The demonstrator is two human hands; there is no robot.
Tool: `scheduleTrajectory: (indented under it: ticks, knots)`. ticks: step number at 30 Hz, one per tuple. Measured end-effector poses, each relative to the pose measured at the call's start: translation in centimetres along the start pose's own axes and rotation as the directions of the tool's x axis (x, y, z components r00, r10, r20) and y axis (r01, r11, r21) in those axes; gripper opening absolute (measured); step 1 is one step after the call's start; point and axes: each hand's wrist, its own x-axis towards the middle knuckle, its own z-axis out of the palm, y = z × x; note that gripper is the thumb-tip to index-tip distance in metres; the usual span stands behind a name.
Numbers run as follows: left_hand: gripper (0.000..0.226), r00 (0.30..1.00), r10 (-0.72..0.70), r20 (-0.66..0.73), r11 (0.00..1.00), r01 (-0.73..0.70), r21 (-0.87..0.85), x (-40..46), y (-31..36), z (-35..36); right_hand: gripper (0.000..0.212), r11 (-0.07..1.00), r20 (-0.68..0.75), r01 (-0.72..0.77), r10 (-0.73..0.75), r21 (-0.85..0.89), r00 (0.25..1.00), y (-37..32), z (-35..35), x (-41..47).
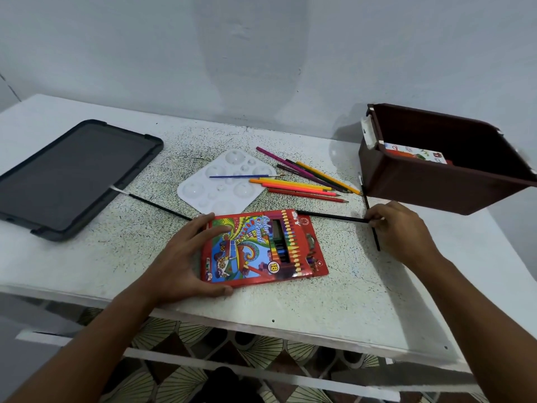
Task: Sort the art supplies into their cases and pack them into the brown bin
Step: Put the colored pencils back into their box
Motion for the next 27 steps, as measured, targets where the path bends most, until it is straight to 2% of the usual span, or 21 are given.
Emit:
scheduleTrajectory:
  ticks: [11, 16, 18, 21, 27]
  knots:
    - [0.099, 1.000, -0.009, 0.004, 0.999, 0.009, 0.039, -0.1, -0.1, 0.1, 0.019, 0.990, 0.080, 0.021, -0.033, 0.136, 0.996, 0.4, -1.5, -1.3]
    - [0.099, 1.000, -0.013, 0.006, 0.999, 0.013, 0.041, 0.0, -0.1, 0.1, 0.025, 0.977, 0.106, 0.114, -0.135, 0.178, 0.985, -1.7, 0.1, -0.6]
    - [0.099, 1.000, -0.014, 0.007, 0.999, 0.014, 0.043, 0.0, -0.1, 0.1, 0.029, 0.964, 0.140, 0.138, -0.173, 0.227, 0.975, -3.3, 1.1, -0.2]
    - [0.099, 1.000, -0.019, 0.004, 0.998, 0.019, 0.053, -0.1, -0.1, 0.1, 0.037, 0.917, 0.198, 0.080, -0.168, 0.390, 0.966, -5.8, 2.1, -0.2]
    - [0.099, 1.000, -0.012, 0.004, 0.999, 0.012, 0.044, 0.0, 0.0, 0.2, 0.039, 0.832, 0.190, 0.066, -0.202, 0.551, 0.961, -7.9, 3.6, -0.5]
